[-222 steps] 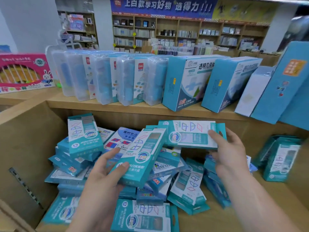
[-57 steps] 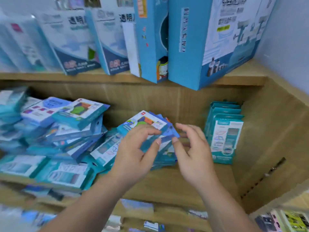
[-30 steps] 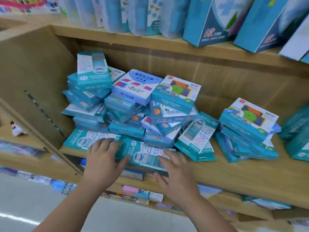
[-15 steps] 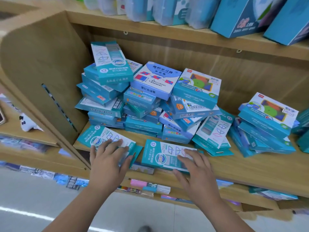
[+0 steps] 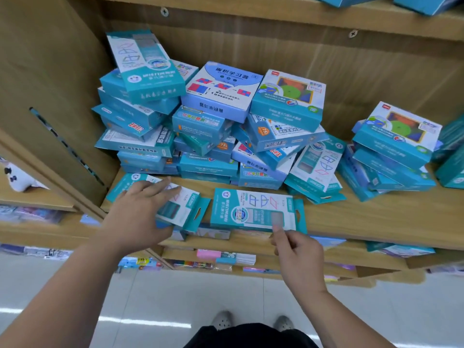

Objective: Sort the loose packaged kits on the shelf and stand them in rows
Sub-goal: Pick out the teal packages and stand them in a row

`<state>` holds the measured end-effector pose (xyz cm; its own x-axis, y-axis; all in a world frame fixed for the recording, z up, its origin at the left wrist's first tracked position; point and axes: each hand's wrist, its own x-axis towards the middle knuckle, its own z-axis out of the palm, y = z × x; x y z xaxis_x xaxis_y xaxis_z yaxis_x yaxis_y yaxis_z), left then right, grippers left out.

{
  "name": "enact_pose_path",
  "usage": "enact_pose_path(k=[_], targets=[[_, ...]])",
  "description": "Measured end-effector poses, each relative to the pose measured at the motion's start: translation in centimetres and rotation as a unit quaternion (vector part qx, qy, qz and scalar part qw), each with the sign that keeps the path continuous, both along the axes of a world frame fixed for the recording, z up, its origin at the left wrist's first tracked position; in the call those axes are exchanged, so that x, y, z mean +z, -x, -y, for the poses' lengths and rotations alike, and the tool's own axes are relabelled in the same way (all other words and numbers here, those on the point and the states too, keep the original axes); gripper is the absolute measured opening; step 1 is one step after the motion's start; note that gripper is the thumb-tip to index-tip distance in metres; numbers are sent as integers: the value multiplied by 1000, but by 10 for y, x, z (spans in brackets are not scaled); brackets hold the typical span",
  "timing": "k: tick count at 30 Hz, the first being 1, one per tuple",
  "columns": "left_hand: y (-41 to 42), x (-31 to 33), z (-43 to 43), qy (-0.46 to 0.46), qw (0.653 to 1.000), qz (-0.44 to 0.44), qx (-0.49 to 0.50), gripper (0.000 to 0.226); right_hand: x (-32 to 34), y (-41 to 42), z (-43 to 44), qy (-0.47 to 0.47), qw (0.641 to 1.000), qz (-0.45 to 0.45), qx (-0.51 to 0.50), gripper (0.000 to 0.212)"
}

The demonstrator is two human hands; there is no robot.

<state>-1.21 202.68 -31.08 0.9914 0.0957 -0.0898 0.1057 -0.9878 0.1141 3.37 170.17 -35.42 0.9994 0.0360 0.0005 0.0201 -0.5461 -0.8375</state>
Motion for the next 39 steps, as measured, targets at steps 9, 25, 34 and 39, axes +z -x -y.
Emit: enact_pose_path(k=[9, 25, 34, 39], targets=[[-16, -9, 20, -37, 997, 58, 20, 99, 17, 3, -24, -222, 897, -374, -75, 55], [-1, 8, 56, 155, 981, 32, 115, 91, 20, 19, 20, -359, 879, -272, -155, 8], [-5, 8, 143, 354, 925, 22, 134, 65, 19, 18, 82, -401, 862, -243, -191, 7], [-20, 14, 198, 405, 901, -18, 154, 67, 25, 14, 121, -380, 872, -240, -191, 15]])
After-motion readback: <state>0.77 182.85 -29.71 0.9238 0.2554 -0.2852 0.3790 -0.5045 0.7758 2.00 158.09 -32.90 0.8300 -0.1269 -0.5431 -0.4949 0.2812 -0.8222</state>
